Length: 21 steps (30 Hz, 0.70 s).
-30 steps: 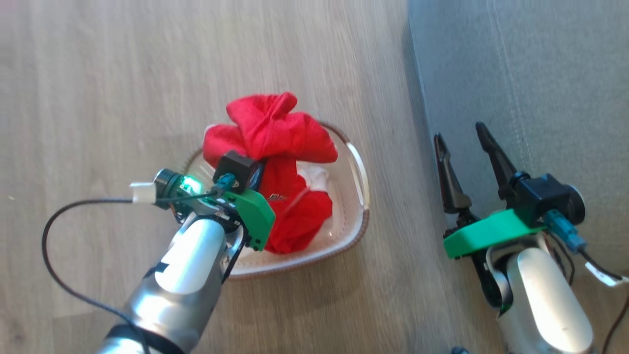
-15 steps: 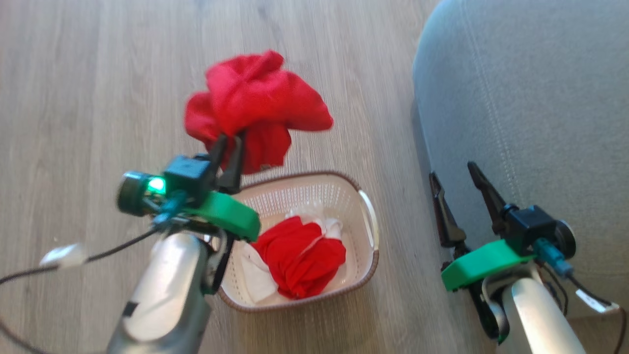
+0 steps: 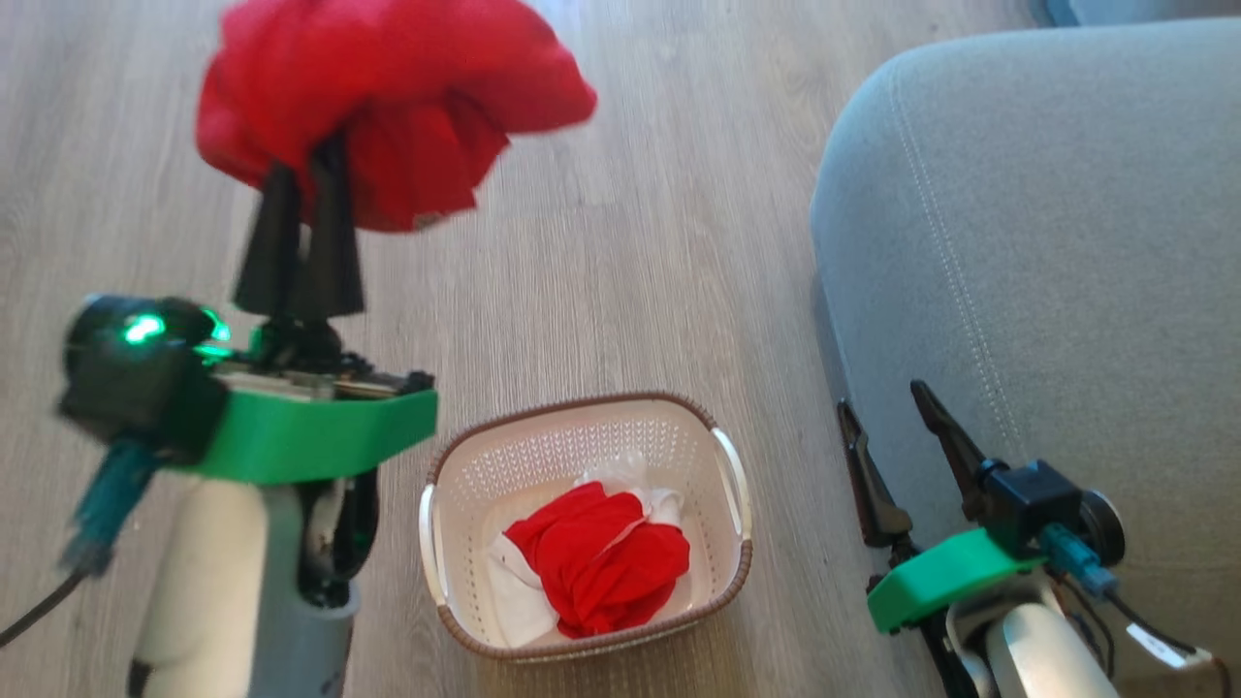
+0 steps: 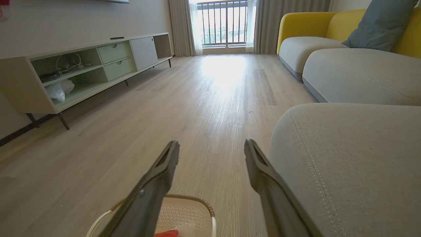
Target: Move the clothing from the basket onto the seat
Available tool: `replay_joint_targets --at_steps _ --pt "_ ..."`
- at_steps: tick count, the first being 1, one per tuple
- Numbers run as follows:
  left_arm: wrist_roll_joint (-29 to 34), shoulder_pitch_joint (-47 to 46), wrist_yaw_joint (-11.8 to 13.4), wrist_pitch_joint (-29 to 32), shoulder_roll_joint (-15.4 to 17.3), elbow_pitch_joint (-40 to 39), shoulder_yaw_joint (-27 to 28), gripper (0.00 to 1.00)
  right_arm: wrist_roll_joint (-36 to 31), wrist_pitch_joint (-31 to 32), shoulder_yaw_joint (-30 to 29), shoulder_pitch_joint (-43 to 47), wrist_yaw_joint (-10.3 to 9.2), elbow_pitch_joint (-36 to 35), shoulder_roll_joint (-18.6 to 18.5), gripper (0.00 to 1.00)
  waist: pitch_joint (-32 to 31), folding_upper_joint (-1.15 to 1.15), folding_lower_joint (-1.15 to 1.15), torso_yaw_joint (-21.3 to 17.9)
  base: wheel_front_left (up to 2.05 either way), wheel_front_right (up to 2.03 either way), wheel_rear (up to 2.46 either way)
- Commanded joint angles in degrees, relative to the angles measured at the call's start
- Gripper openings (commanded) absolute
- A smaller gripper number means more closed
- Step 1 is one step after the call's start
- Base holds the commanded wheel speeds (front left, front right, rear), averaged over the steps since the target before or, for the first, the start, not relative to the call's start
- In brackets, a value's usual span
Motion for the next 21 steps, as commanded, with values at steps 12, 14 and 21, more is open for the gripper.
replay_joint_targets --at_steps 12,14,21 --pt "-1.3 0.0 -2.8 -0.3 0.6 -9.4 -4.7 0.00 -0.7 -0.4 1.1 0.3 0.00 -2.5 -0.4 1.00 -1.5 0.00 0.01 0.0 0.00 0.00 0.00" --pt "-0.8 0.6 -3.9 -0.3 0.6 -8.6 -7.0 0.00 -0.6 -0.4 1.0 0.4 0.00 -2.7 -0.4 1.00 -1.4 0.00 0.01 0.0 0.00 0.00 0.00" --pt "-0.7 2.7 -6.0 -0.3 0.6 -6.8 -12.9 0.00 -0.6 -0.4 1.3 0.9 0.00 -3.5 -0.4 1.00 -1.0 0.00 0.01 0.1 0.00 0.00 0.00"
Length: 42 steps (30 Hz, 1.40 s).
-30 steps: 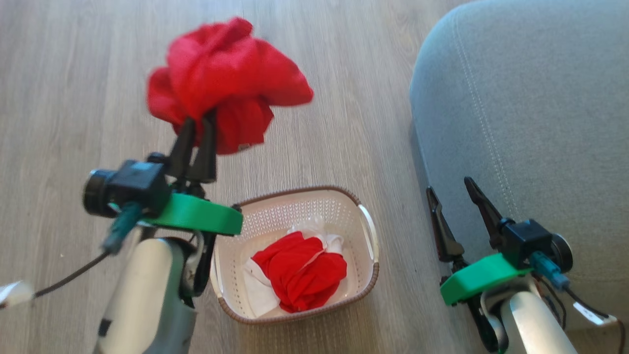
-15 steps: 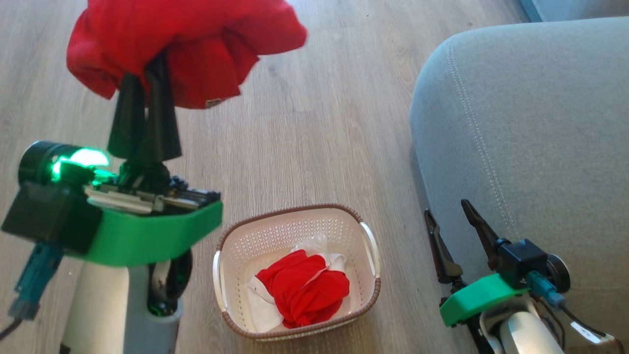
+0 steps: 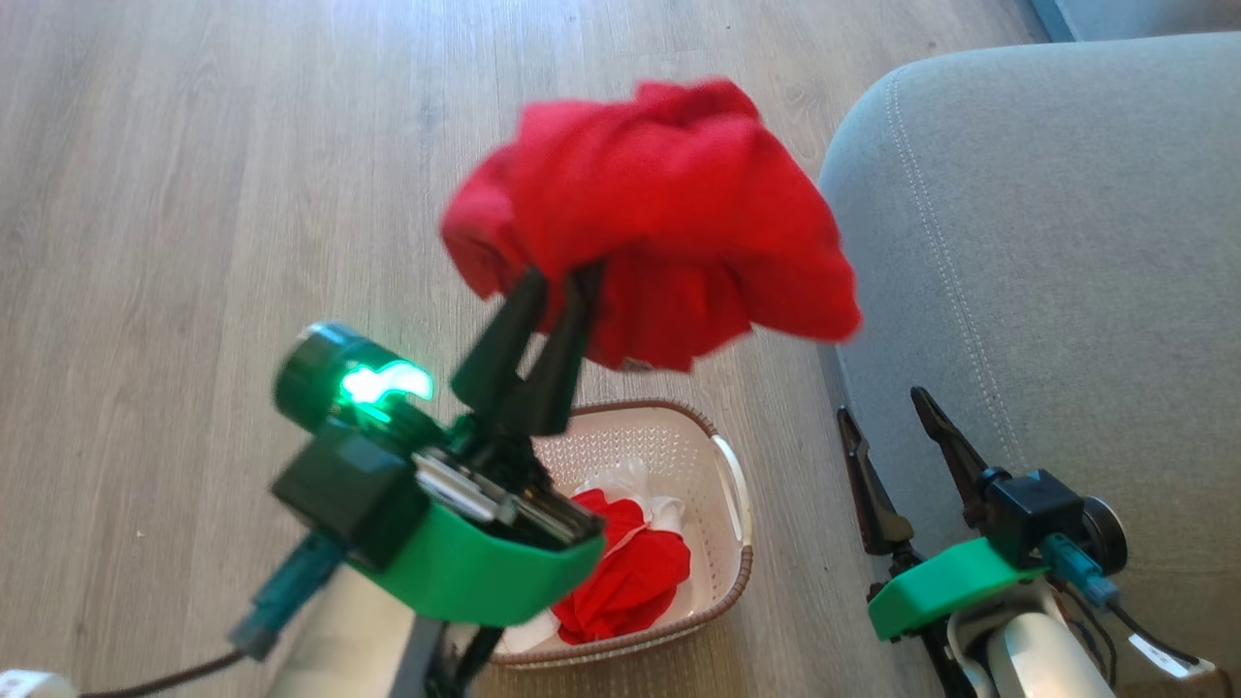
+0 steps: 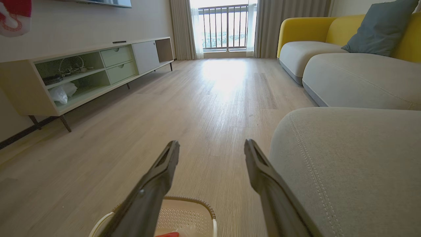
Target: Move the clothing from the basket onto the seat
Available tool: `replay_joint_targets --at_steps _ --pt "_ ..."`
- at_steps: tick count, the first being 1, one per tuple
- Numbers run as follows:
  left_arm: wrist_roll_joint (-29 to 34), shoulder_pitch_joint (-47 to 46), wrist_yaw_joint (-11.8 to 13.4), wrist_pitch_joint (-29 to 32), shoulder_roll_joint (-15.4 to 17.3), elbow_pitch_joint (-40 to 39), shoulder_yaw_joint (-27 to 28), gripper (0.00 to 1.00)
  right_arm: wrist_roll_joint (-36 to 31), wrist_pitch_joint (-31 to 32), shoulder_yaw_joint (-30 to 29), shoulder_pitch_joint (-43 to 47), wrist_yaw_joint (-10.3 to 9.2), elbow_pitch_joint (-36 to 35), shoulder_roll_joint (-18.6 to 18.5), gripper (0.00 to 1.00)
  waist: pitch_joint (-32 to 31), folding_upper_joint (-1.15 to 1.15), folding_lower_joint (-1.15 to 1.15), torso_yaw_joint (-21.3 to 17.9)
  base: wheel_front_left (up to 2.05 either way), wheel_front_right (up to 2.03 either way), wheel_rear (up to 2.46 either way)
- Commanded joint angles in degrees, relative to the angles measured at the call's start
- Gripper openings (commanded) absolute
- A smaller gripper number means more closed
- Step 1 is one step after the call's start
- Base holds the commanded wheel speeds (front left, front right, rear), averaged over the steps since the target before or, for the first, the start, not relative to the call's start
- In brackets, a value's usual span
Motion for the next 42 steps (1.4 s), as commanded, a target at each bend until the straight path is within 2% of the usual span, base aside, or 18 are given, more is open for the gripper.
replay_joint_targets --at_steps 1,8,18,24,31,37,42 --pt "0.0 -1.0 -0.1 -0.3 0.4 -1.8 1.5 0.00 -0.5 -0.4 1.4 -0.4 0.00 -2.1 -0.4 1.00 0.0 0.00 0.01 0.0 0.00 0.00 0.00" --pt "0.6 0.2 -2.6 -0.3 0.4 3.7 -2.9 0.00 -1.0 -0.4 1.0 -0.8 0.00 -3.4 -0.4 1.00 0.8 0.00 0.01 0.4 0.00 0.00 0.00" --pt "0.8 -0.7 -3.0 -0.3 0.4 6.2 -2.5 0.00 -0.4 -0.4 3.3 -1.2 0.00 -4.8 -1.1 1.00 1.5 0.00 0.01 0.4 0.00 0.00 0.00" --pt "1.0 -1.1 -2.9 -0.3 0.4 6.7 -0.9 0.00 1.2 -0.4 8.4 -1.0 0.00 -7.7 -4.5 1.00 1.9 0.00 0.01 0.0 0.00 0.00 0.00" --pt "1.2 -1.7 -2.7 -0.3 0.4 8.2 1.0 0.00 5.4 -0.4 15.8 -1.6 0.00 -15.4 -9.2 1.00 2.5 0.00 0.01 -0.6 0.00 0.00 0.00" --pt "1.9 -1.9 -2.8 -0.3 0.4 9.8 1.5 0.00 5.4 -0.4 18.9 -1.9 0.00 -20.1 -11.6 1.00 2.7 0.00 0.01 -0.9 0.00 0.00 0.00" --pt "2.4 -1.9 -3.1 -0.3 0.4 10.5 1.1 0.00 2.5 -0.4 18.2 -2.2 0.00 -21.1 -11.5 1.00 2.6 0.00 0.01 -0.9 0.00 0.00 0.00"
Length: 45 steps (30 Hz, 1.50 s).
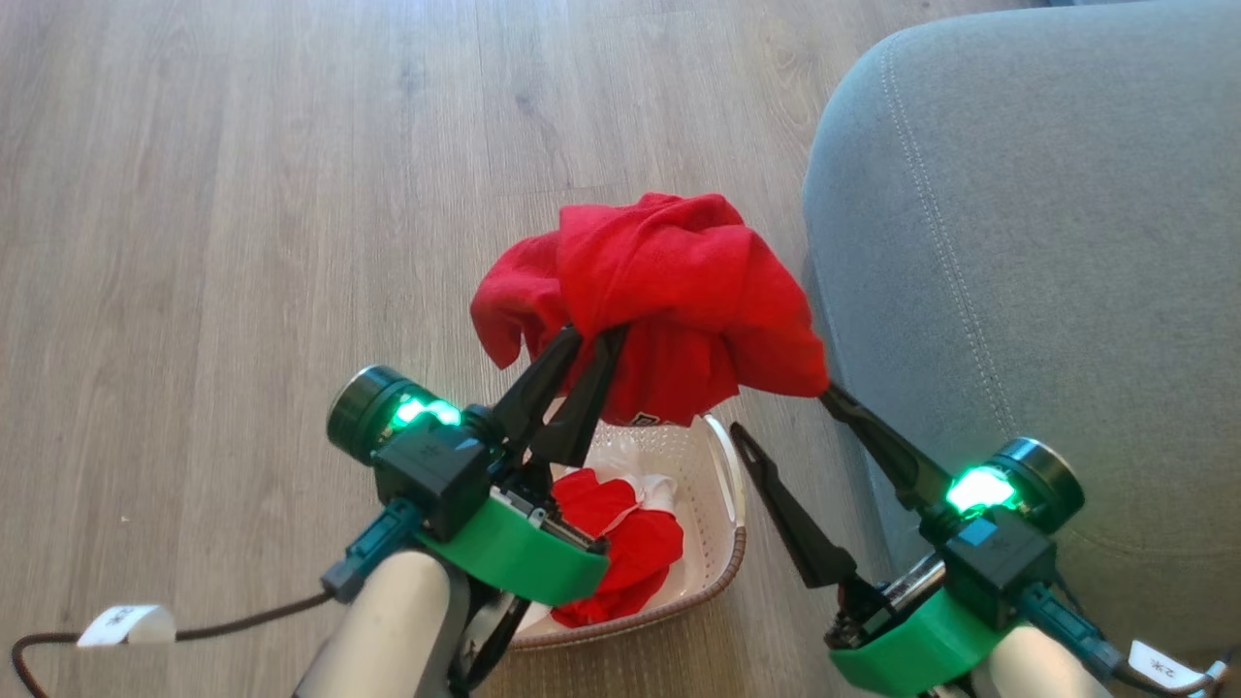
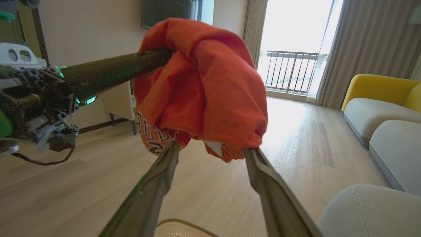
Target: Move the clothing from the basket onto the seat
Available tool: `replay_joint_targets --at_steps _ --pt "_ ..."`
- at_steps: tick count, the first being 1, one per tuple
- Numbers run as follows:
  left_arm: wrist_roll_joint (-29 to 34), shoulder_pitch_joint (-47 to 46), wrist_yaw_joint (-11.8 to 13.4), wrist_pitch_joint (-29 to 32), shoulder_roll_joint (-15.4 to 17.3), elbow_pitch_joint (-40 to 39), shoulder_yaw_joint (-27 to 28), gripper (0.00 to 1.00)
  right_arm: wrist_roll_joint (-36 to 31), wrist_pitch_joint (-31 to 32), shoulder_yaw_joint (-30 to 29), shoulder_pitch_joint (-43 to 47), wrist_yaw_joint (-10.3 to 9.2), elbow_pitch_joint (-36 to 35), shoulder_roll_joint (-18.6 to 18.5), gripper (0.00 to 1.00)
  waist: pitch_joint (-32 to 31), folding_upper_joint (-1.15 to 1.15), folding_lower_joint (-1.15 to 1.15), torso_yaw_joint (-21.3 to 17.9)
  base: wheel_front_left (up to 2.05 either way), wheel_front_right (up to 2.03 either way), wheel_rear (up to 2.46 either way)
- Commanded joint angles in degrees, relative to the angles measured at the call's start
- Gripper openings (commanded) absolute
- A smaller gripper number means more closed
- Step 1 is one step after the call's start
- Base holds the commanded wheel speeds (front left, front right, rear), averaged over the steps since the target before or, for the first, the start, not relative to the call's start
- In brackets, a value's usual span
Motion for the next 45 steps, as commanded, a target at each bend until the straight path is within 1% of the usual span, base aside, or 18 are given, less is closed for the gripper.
replay_joint_targets --at_steps 1,4,13,19,26,32,38,39,40,41,42,45 --pt "0.4 -2.5 -0.2 -0.3 0.1 -1.8 1.8 0.00 -0.6 -0.4 0.3 -1.9 -0.01 -2.3 -0.1 1.00 0.0 0.00 0.00 0.0 0.00 0.00 0.00" --pt "0.8 -2.4 -0.5 -0.3 0.1 -1.2 1.2 0.00 -2.7 -0.4 -0.6 -1.9 -0.01 -1.9 0.3 1.00 -0.1 0.00 0.00 0.2 0.00 0.00 0.00" --pt "0.7 -2.2 -1.6 -0.3 0.1 -0.4 -1.1 0.00 -5.6 -0.4 -1.9 -2.2 -0.01 -0.9 1.0 1.00 -0.5 0.00 0.00 0.9 0.00 0.00 0.00" --pt "0.1 -1.9 -2.6 -0.3 0.1 1.1 -4.1 0.00 -6.7 -0.4 -0.8 -3.1 -0.01 0.0 1.2 1.00 -1.1 0.00 0.00 1.1 0.00 0.00 0.00" --pt "-0.7 -1.8 -3.0 -0.3 0.1 2.9 -7.0 0.00 -7.5 -0.4 0.2 -4.1 -0.01 1.0 1.3 1.00 -1.5 0.00 0.00 1.3 0.00 0.00 0.00" --pt "-1.6 -2.3 -3.1 -0.3 0.1 4.6 -11.0 0.00 -9.4 -0.4 0.1 -4.7 -0.01 2.6 2.7 1.00 -1.8 0.00 0.00 1.8 0.00 0.00 0.00" --pt "-2.2 -2.4 -3.1 -0.3 0.1 5.2 -12.6 0.00 -9.0 -0.4 1.3 -4.7 -0.01 2.8 3.5 1.00 -2.3 0.00 0.00 2.3 0.00 0.00 0.00" --pt "-2.2 -2.4 -3.1 -0.3 0.1 5.3 -12.8 0.00 -8.7 -0.4 1.7 -4.7 -0.01 2.9 3.5 0.47 -2.4 0.00 0.00 2.4 0.00 0.00 0.00" --pt "-2.3 -2.3 -3.1 -0.3 0.1 5.4 -12.9 0.00 -8.4 -0.4 2.0 -4.7 -0.01 2.9 3.5 0.04 -2.5 0.00 0.00 2.5 0.00 0.00 0.00" --pt "-2.3 -2.3 -3.1 -0.3 0.1 5.4 -12.9 0.00 -8.4 -0.4 2.0 -4.7 -0.01 2.9 3.5 0.04 -2.5 0.00 0.00 2.5 0.00 0.00 0.00" --pt "-2.3 -2.3 -3.1 -0.3 0.1 5.4 -13.0 0.00 -8.1 -0.4 2.1 -4.7 -0.01 2.8 3.5 0.00 -2.6 0.00 0.00 2.6 0.00 0.00 0.00" --pt "-2.2 -2.1 -3.1 -0.3 0.1 5.6 -13.0 0.00 -7.3 -0.4 1.7 -4.5 -0.01 2.6 3.9 0.00 -2.8 0.00 0.00 2.8 0.00 0.00 0.00"
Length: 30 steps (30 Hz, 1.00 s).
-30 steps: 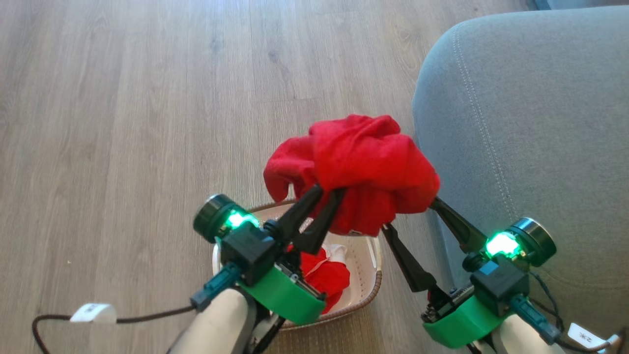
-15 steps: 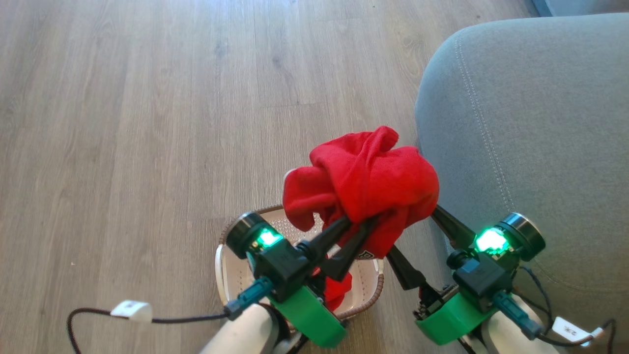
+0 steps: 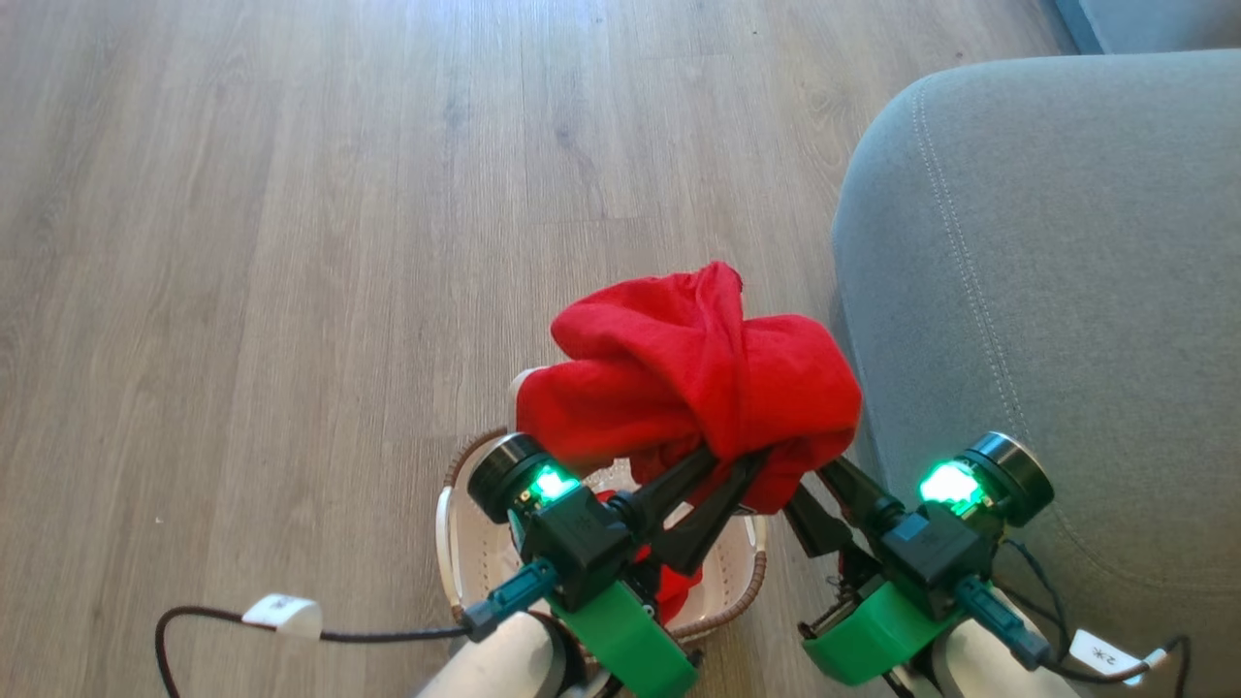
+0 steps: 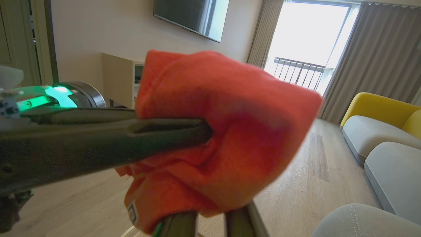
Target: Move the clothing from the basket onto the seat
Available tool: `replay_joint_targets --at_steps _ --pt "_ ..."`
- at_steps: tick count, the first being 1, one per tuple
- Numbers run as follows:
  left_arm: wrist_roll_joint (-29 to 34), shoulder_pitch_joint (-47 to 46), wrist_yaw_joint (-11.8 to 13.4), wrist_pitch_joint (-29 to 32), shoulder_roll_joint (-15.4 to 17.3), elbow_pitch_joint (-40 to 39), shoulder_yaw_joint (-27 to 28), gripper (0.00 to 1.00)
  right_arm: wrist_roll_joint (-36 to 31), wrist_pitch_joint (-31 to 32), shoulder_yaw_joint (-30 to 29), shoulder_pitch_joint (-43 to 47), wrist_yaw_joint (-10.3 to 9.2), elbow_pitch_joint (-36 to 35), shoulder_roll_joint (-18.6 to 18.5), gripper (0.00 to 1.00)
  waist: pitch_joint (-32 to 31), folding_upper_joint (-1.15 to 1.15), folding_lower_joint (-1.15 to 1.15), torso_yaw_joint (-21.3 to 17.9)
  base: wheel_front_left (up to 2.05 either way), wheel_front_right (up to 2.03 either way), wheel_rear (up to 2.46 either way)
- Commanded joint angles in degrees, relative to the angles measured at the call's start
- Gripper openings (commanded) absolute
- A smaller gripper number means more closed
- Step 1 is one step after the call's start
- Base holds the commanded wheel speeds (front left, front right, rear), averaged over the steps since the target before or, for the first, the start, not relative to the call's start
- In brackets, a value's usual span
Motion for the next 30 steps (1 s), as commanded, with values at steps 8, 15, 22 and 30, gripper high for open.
replay_joint_targets --at_steps 8,15,22,30 --pt "0.3 -1.8 -0.1 -0.2 -0.1 -1.4 2.6 0.28 1.2 -0.5 -0.2 -2.1 0.01 -3.8 1.7 0.00 0.6 0.00 0.00 0.3 0.00 0.00 0.00" --pt "1.1 -1.9 -0.1 -0.2 -0.1 -1.9 3.8 1.00 1.6 -0.5 -2.1 -2.1 0.01 -4.7 2.5 0.00 1.2 0.00 0.00 0.3 0.00 0.00 0.00" --pt "1.8 -1.8 -0.1 -0.2 -0.1 -1.6 5.0 1.00 1.1 -0.5 -4.8 -1.8 0.01 -5.7 3.6 0.00 0.9 0.00 0.00 0.1 0.00 0.00 0.00" --pt "4.1 -1.2 -0.1 -0.2 -0.1 -1.5 7.5 1.00 0.4 -0.5 -8.7 -1.7 0.01 -7.3 4.6 0.00 0.8 0.00 0.00 -0.1 0.00 0.00 0.00"
